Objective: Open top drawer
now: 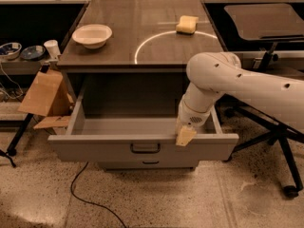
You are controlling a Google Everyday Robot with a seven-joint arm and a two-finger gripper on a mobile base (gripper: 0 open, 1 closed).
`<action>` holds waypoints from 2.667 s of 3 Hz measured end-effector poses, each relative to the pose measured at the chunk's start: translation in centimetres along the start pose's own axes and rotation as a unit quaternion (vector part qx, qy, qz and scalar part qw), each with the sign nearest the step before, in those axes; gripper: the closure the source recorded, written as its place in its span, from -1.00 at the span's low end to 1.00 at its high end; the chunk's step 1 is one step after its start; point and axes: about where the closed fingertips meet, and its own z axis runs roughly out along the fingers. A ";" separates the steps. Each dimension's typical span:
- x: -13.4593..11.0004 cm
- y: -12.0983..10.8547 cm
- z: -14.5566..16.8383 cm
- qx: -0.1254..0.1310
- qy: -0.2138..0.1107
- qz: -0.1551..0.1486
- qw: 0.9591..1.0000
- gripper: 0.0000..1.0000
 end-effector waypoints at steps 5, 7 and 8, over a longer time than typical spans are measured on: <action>-2.8 -5.7 -8.9 0.102 0.006 -0.003 0.995 -0.48; -4.9 -8.7 -6.1 0.109 -0.010 0.012 0.994 0.46; -4.2 -8.5 -1.3 0.063 -0.013 0.027 0.998 1.00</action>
Offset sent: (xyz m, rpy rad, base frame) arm 0.0141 -0.0126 0.0676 -0.0257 -0.1125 -0.0015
